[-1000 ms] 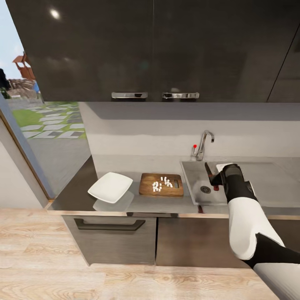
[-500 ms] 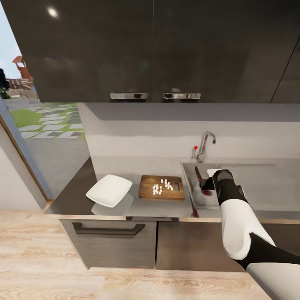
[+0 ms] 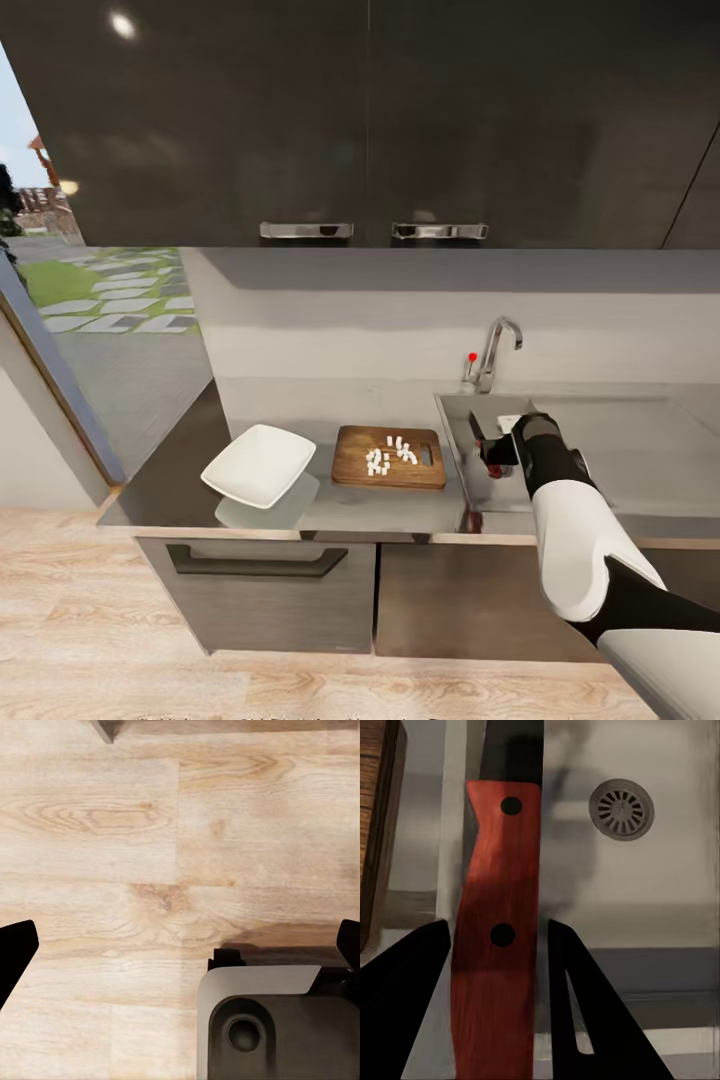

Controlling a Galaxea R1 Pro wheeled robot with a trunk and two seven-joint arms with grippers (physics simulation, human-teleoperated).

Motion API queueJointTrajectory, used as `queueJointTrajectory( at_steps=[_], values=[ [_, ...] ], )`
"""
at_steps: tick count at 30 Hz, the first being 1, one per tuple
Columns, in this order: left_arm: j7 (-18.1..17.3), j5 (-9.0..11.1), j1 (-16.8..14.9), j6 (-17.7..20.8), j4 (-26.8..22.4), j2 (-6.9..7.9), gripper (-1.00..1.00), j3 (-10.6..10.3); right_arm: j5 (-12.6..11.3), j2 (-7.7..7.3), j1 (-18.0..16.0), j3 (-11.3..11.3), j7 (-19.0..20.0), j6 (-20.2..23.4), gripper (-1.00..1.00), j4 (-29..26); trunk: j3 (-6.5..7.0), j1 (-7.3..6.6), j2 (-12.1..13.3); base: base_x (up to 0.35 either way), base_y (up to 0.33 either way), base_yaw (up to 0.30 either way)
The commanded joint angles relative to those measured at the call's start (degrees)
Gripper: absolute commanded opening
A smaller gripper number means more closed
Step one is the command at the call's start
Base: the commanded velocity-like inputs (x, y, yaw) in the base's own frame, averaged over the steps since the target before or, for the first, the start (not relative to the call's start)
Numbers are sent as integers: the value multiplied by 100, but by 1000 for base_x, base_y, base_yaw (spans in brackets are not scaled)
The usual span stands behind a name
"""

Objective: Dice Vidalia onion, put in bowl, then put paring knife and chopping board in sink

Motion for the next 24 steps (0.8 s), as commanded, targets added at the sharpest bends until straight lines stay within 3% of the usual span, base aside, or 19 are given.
queueJointTrajectory(
  at_steps=[1, 10, 24],
  values=[
    [10, 35, -11, -42, 25, -2, 100, -49, 51, -27, -8, -42, 47, 6, -100, -3, -21, 4, -14, 0, 0, 0],
    [10, 35, -11, -42, 25, -2, 100, -49, 51, -91, -8, -51, 43, 4, -100, 41, -102, 4, -14, 106, -129, 0],
    [10, 44, -11, -42, 25, -2, 100, -49, 44, -83, -8, -51, -235, -34, -100, 710, -231, 4, -14, 88, -91, 0]
  ],
)
